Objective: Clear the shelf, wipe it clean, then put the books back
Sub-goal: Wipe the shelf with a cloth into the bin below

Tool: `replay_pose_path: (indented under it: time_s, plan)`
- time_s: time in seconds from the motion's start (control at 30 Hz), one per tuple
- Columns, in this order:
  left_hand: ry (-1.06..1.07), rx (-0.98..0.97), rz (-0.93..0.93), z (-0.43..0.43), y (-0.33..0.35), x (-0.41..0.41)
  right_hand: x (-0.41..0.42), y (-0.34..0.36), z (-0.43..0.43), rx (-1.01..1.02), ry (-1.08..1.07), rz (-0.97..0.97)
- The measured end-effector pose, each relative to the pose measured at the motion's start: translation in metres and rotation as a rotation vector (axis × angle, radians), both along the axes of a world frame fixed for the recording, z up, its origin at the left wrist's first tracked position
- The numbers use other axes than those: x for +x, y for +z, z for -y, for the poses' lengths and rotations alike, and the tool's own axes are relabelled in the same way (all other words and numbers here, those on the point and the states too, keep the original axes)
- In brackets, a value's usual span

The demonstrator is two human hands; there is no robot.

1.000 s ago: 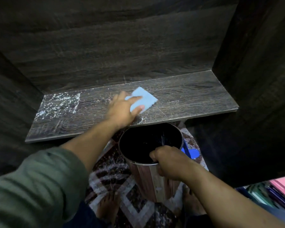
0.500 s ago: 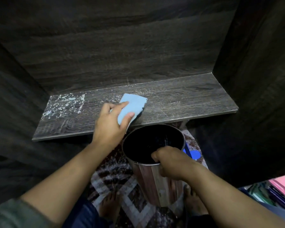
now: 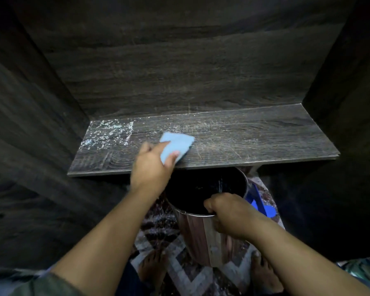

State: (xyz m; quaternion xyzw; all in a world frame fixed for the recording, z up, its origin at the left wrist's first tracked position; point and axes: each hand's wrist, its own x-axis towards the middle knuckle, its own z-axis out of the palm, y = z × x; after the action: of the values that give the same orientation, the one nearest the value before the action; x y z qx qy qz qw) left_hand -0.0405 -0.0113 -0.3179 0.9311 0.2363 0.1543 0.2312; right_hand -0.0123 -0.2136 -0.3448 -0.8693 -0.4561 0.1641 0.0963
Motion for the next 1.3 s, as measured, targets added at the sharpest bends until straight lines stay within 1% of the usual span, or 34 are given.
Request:
replay_pose_path:
  time_s: [0.07,0.17,0.23,0.33,0.4,0.47,0.53,0.6,0.67,0.7,0.77,0.83,0.97,1.03,1.13,1.17,1.23,1.3]
  plan:
    - [0.123,0.057,0.111,-0.026,0.006,0.001,0.001,-0.001,-0.007,-0.011,0.007,-0.002]
    - [0.309,0.251,0.239,-0.078,0.010,-0.002,0.001,-0.006,-0.015,-0.020,0.015,-0.010]
    - [0.412,0.381,0.232,-0.106,0.008,-0.004,0.000,-0.009,-0.019,-0.019,0.017,-0.028]
    - [0.548,0.493,0.065,-0.123,0.002,-0.005,-0.002,-0.013,-0.020,-0.003,0.006,-0.055]
    - [0.641,0.497,-0.123,-0.126,-0.006,-0.004,-0.003,-0.014,-0.020,-0.007,0.014,-0.074]
    - [0.685,0.493,-0.300,-0.130,-0.015,-0.003,-0.003,-0.012,-0.019,-0.037,0.031,-0.078]
    - [0.674,0.503,-0.430,-0.135,-0.019,-0.003,-0.003,-0.012,-0.019,-0.057,0.036,-0.092]
    - [0.616,0.506,-0.530,-0.138,-0.020,-0.003,-0.004,-0.014,-0.018,-0.064,0.030,-0.127]
    - [0.563,0.455,-0.560,-0.139,-0.019,-0.002,-0.004,-0.017,-0.016,-0.072,0.024,-0.146]
    - [0.550,0.394,-0.540,-0.139,-0.018,-0.001,-0.003,-0.018,-0.015,-0.076,0.020,-0.150]
    - [0.547,0.253,-0.429,-0.140,-0.017,0.000,-0.003,-0.016,-0.014,-0.085,0.012,-0.154]
    - [0.561,0.201,-0.327,-0.139,-0.015,0.000,-0.004,-0.014,-0.013,-0.098,0.004,-0.161]
    - [0.534,0.262,-0.300,-0.112,-0.015,0.006,-0.006,-0.010,-0.011,-0.100,0.005,-0.176]
    - [0.439,0.295,-0.265,-0.085,-0.018,0.013,-0.006,-0.008,-0.012,-0.104,0.009,-0.176]
    - [0.241,0.315,-0.133,-0.045,-0.023,0.022,-0.006,-0.006,-0.014,-0.112,-0.005,-0.165]
    - [0.210,0.321,-0.104,-0.039,-0.023,0.024,-0.006,-0.006,-0.014,-0.118,-0.014,-0.162]
    - [0.248,0.345,-0.064,-0.043,-0.018,0.029,-0.005,-0.006,-0.013,-0.119,-0.024,-0.156]
    - [0.400,0.360,-0.041,-0.064,-0.010,0.032,-0.004,-0.007,-0.011,-0.106,-0.028,-0.166]
